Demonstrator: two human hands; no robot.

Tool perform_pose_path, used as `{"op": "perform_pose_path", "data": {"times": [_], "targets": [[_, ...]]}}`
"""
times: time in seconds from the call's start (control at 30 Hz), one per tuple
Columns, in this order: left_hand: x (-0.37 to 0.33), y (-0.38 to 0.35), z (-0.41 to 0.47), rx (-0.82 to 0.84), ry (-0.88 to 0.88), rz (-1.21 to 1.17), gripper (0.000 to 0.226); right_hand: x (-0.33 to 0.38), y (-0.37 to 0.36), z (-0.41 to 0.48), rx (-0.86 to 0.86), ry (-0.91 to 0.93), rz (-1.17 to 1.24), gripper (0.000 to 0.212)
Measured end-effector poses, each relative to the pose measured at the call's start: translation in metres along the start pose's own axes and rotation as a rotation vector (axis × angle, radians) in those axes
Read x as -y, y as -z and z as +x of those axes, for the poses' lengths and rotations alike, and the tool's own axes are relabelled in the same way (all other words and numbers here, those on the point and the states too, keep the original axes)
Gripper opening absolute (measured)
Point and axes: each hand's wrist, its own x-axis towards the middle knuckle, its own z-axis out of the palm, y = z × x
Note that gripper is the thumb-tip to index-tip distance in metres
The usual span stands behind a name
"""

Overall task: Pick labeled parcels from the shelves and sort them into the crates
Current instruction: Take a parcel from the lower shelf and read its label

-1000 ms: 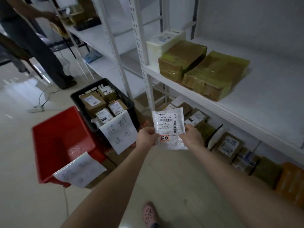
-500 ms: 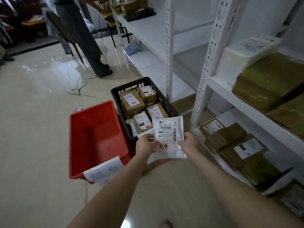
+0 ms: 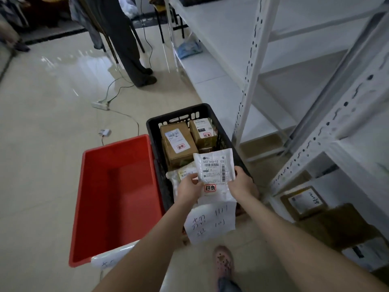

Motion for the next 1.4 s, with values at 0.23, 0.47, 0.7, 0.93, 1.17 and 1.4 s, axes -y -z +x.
{"op": "perform_pose_path", "data": {"times": [0.23,0.47,0.7,0.93,1.17,1.4], "targets": [[-0.009,-0.033,0.096,0.024,0.091,0.053,0.029,0.015,-0.024,0.106,0.196,-0.008,-0.079,0.051],[-0.011,-0.049,0.126,0.113,0.162,0.202,0.034,0.009,-0.046,0.138,0.301,-0.028,-0.09,0.044],[-0.02,-0.029,0.118,0.221,-0.01,0.623,0.066,0.007,-0.032,0.116,0.209,-0.054,-0.085,0.043],[-0.053,-0.012,0.077,0.251,-0.506,1.125,0.069,0.007,0.001,0.047,0.005,-0.068,-0.119,0.062],[-0.09,-0.028,0.0,0.338,-0.852,1.237,0.065,-0.004,0.051,-0.056,-0.249,-0.149,-0.118,0.059],[-0.116,-0.07,-0.093,0.446,-1.151,1.272,0.061,-0.05,0.107,-0.155,-0.41,-0.306,-0.099,0.054]]}}
